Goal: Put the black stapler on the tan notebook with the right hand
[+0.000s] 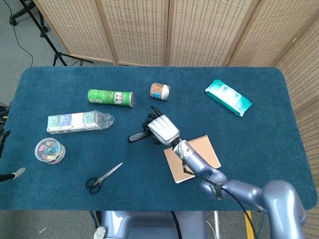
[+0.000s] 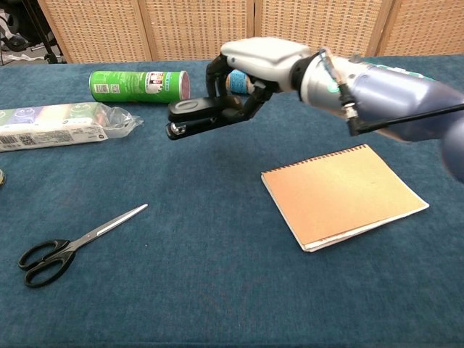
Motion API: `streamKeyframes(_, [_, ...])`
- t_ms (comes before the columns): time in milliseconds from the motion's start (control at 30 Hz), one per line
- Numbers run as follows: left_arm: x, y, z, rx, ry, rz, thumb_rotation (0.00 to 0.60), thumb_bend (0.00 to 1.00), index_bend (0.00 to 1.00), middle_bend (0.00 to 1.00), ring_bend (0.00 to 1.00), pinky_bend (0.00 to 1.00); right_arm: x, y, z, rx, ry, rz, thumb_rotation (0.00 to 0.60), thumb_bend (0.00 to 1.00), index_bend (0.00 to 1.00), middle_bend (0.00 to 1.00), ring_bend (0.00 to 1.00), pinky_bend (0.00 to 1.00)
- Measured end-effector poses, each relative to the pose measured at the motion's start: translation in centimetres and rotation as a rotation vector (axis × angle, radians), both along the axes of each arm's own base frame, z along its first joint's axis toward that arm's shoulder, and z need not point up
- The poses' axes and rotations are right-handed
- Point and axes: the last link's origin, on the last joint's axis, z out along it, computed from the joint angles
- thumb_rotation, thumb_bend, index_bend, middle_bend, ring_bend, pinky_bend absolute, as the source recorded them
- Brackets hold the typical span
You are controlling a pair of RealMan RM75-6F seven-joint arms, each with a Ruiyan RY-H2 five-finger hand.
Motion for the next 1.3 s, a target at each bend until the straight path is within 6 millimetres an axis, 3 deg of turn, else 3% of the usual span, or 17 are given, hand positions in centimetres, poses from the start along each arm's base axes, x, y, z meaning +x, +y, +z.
streamKeyframes(100, [0.2, -0.1, -0.2, -0.009, 0.003, -0.009, 0.6, 0.0, 0.0, 0.0, 0.0, 0.0, -2.5, 1.1, 2.8, -0.027, 0.036, 0.018, 0.6, 0.57, 0.5, 0.49, 0.25, 0.04])
streamKeyframes(167, [0.3, -0.2, -0.3, -0.015, 0.005, -0.016, 0.6, 0.0, 0.0, 0.0, 0.0, 0.0, -5.3, 2.3, 4.4, -0.041, 0.071, 0.007, 0.6, 0.57, 0.51, 0.49, 0.26, 0.04])
streamKeyframes(333, [0.6, -0.3, -0.6, -0.024, 0.011, -0.025, 0.6, 0.0, 0.0, 0.0, 0.0, 0.0, -10.9, 5.7, 6.0, -0.051, 0.124, -0.027, 0.6, 0.57, 0.51, 0.5, 0.26, 0.04])
streamKeyframes(433, [0.7, -0.4, -0.8, -0.028, 0.014, -0.031, 0.6, 0.0, 0.0, 0.0, 0.0, 0.0, -12.3, 6.7, 6.2, -0.054, 0.124, -0.036, 0.6, 0.57, 0.51, 0.5, 0.27, 0.04])
streamKeyframes(800, [1.0, -0.6, -0.9, -0.031, 0.012, -0.045, 0.6, 0.0, 0.0, 0.0, 0.0, 0.0, -14.0, 7.3, 5.4, -0.036, 0.144, -0.072, 0.6, 0.57, 0.51, 0.47, 0.26, 0.04])
streamKeyframes(900, [0.9, -0.7, -0.8, -0.032, 0.009, -0.047, 0.6, 0.0, 0.0, 0.0, 0.0, 0.0, -14.8, 7.5, 5.0, -0.026, 0.156, -0.088, 0.6, 0.46, 0.42, 0.33, 0.19, 0.04])
streamKeyframes(967, [1.0, -0.8, -0.8, -0.034, 0.007, -0.05, 0.6, 0.0, 0.0, 0.0, 0.0, 0.0, -15.3, 7.6, 4.7, -0.004, 0.163, -0.104, 0.6, 0.31, 0.25, 0.15, 0.07, 0.04])
streamKeyframes(1033, [1.0, -0.9, -0.7, -0.034, 0.004, -0.054, 0.6, 0.0, 0.0, 0.0, 0.0, 0.0, -15.7, 7.7, 4.4, 0.03, 0.164, -0.128, 0.6, 0.25, 0.12, 0.03, 0.01, 0.04])
streamKeyframes(1100, [1.0, -0.9, -0.6, -0.03, 0.002, -0.056, 0.6, 0.0, 0.0, 0.0, 0.0, 0.0, -15.9, 7.8, 4.5, 0.049, 0.157, -0.142, 0.6, 0.24, 0.07, 0.0, 0.0, 0.04])
streamKeyframes(1300, [1.0, -0.9, -0.6, -0.035, -0.001, -0.056, 0.6, 0.0, 0.0, 0.0, 0.0, 0.0, -14.8, 8.9, 6.7, 0.044, 0.107, -0.128, 0.6, 0.24, 0.06, 0.0, 0.0, 0.04])
